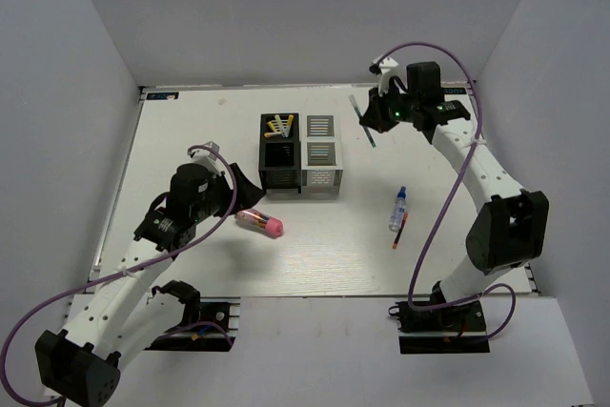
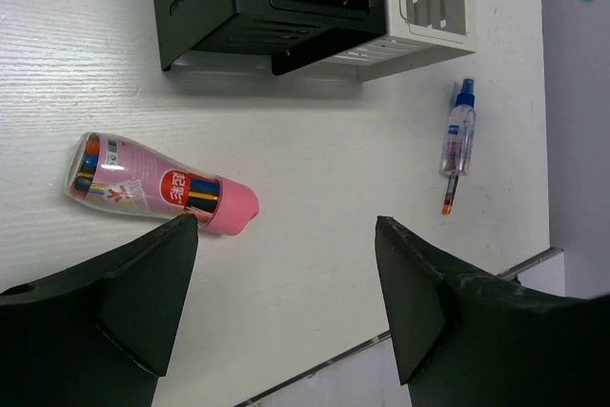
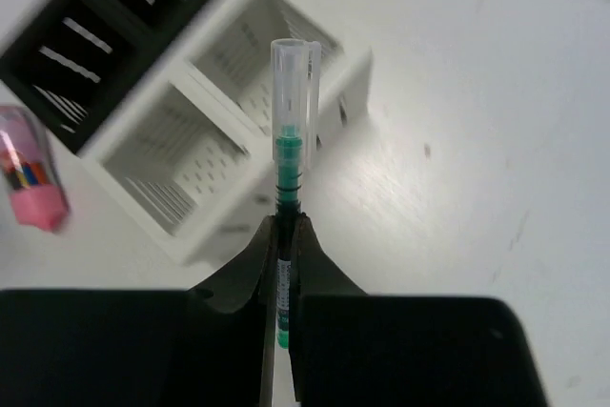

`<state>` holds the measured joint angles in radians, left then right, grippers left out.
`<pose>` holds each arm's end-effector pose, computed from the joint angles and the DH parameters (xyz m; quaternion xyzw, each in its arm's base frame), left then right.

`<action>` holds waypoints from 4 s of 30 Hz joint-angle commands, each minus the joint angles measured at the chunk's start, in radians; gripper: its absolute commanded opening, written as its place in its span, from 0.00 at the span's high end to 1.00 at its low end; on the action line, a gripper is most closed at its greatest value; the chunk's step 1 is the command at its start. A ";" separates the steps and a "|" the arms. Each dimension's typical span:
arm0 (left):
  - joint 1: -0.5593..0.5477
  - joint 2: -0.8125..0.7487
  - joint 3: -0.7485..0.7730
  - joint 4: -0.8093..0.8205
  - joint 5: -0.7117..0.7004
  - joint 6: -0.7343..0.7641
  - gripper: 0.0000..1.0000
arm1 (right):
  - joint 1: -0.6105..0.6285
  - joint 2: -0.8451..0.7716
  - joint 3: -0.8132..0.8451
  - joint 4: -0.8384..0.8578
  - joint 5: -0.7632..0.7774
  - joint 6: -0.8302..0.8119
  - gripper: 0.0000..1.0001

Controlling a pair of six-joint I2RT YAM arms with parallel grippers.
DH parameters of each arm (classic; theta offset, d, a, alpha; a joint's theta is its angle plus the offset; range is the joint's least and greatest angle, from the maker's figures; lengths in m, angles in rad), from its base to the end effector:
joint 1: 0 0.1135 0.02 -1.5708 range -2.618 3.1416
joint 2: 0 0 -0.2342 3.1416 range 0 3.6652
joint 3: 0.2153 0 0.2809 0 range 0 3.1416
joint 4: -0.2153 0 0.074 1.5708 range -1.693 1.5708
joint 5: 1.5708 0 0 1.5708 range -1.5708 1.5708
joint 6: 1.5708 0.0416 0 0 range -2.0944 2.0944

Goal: Sort the stationery into containers
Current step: Pick up the pen from the center of the board, then place the pen in the storage box, then pick up the pen from the center of the board.

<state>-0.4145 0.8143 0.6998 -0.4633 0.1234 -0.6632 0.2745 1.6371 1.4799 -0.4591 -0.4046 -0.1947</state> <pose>0.2133 -0.0994 0.2491 -0.0797 0.8744 -0.2905 0.3803 0.3878 0.1262 0.2986 -0.2920 0.8249 0.1963 0.4425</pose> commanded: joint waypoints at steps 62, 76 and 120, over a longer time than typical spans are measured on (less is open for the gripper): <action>-0.003 0.117 -0.065 0.201 0.125 -0.033 0.22 | -0.166 -0.493 -0.570 -0.279 0.196 0.115 0.57; -0.003 0.028 -0.095 0.138 0.107 -0.055 0.22 | -0.227 -0.215 -0.524 -0.336 0.184 0.014 0.63; -0.003 0.046 -0.063 0.087 0.088 -0.055 0.22 | -0.196 -0.098 -0.290 -0.199 0.075 0.089 1.00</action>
<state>-0.4145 0.8631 0.6086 -0.3676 0.2207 -0.7227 0.0788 1.6535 1.0653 -0.6765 -0.2367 -0.0181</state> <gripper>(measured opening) 0.779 0.060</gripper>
